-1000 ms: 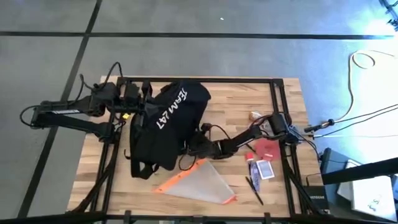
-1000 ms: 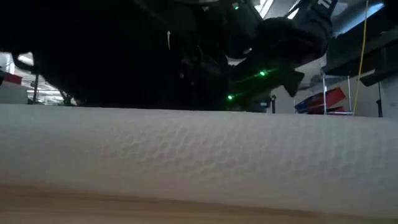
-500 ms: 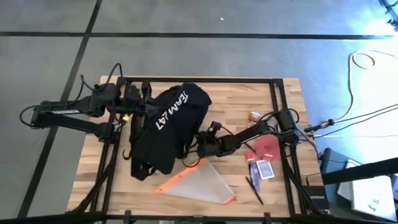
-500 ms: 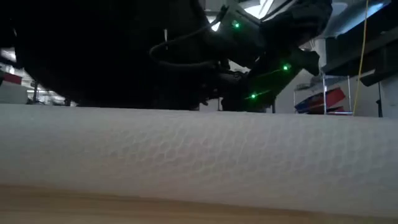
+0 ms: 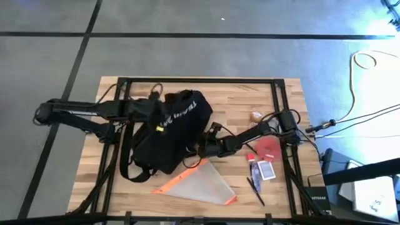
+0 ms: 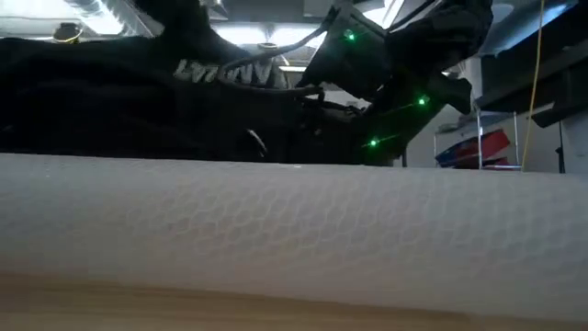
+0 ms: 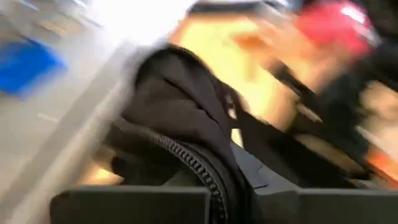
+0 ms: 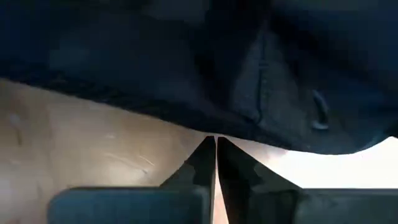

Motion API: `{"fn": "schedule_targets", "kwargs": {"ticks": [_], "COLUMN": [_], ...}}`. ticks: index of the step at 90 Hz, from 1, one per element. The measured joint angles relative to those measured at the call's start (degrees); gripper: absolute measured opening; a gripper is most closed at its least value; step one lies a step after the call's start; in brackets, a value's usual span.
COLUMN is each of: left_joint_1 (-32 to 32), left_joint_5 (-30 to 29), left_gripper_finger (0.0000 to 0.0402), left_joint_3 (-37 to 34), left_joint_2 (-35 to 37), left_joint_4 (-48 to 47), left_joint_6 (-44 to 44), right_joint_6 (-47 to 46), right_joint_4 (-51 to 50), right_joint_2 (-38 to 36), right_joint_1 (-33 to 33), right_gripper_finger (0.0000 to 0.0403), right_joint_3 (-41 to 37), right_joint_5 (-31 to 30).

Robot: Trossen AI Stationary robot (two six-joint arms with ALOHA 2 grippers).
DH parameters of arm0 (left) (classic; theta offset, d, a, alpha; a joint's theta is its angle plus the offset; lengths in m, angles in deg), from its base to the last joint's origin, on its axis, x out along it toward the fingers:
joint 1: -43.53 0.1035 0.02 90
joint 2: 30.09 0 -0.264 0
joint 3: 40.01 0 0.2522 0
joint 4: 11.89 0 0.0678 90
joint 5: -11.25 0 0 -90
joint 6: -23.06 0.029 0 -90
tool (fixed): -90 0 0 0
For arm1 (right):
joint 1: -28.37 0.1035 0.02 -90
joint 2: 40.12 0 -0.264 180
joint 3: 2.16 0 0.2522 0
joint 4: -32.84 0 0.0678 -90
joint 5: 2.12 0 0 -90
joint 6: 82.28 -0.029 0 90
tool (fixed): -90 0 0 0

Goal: Unpack backpack
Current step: Remove the pink cellphone from the black bag

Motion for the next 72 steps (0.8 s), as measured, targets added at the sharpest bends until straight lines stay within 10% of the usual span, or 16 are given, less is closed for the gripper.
{"fn": "schedule_targets", "kwargs": {"ticks": [38,49,66,72], "left_joint_1": [-13.9,-14.8,-13.3,-13.3], "left_joint_5": [-21.6,-10.4,28.0,30.6], "left_gripper_finger": [0.0000,0.0000,0.0000,0.0000], "left_joint_3": [0.2,0.2,0.2,0.1], "left_joint_2": [10.4,10.7,8.6,7.6], "left_joint_4": [33.9,21.7,-2.1,-6.3], "left_joint_6": [21.4,17.0,7.5,7.5], "right_joint_6": [-0.8,-0.8,-0.8,-0.8], "right_joint_4": [0.1,0.1,0.1,0.1], "right_joint_2": [0.1,0.1,0.1,0.1], "right_joint_1": [0.1,0.1,0.1,0.1], "right_gripper_finger": [0.0000,0.0000,0.0000,0.0000], "right_joint_3": [0.1,0.1,0.1,0.1], "right_joint_5": [0.3,0.3,0.6,0.7]}}
